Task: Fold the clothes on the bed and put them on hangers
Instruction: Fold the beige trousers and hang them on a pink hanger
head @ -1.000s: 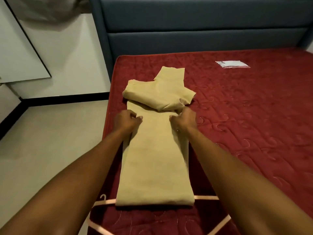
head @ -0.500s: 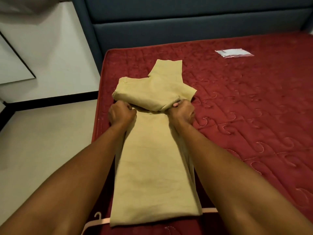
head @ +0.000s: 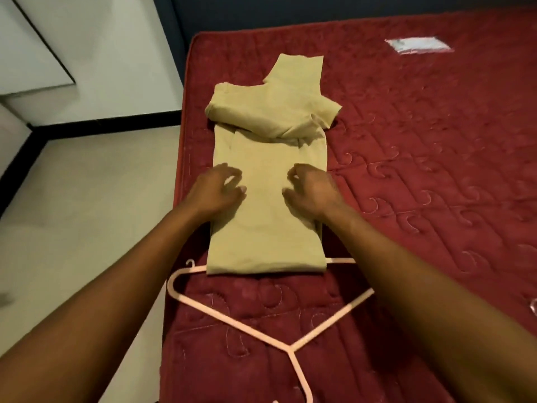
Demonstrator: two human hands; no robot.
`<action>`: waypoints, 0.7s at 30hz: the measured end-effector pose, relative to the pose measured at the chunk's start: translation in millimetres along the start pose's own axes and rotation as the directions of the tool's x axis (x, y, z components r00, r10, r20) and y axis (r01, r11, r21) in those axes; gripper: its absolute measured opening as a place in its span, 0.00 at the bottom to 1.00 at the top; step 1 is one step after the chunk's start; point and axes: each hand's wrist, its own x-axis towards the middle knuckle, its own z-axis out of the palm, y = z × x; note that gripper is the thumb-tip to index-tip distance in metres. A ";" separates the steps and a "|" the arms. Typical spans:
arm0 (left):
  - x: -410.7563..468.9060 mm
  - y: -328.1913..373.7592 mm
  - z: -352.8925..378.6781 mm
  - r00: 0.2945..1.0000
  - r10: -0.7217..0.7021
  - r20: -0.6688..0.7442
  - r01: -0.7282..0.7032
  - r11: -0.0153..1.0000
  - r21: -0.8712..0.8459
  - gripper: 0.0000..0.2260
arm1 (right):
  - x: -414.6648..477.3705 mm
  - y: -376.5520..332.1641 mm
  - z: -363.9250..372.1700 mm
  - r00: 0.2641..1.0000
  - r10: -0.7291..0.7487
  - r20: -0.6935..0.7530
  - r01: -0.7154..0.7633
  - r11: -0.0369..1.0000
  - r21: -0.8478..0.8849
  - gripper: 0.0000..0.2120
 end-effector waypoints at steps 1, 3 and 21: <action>-17.0 1.2 -1.4 0.999 -0.011 0.035 0.010 0.999 0.030 0.24 | -15.1 1.0 -1.8 0.998 -0.050 0.041 0.052 0.998 -0.041 0.21; -46.7 1.6 0.9 0.997 -0.017 0.078 0.011 0.997 0.077 0.33 | -42.5 4.1 -4.8 0.991 -0.112 0.069 0.119 0.987 -0.107 0.21; -166.2 -45.6 -42.6 0.992 0.091 0.091 -0.111 0.961 0.254 0.16 | -180.1 21.8 -56.4 0.982 0.158 0.098 -0.140 0.975 -0.174 0.10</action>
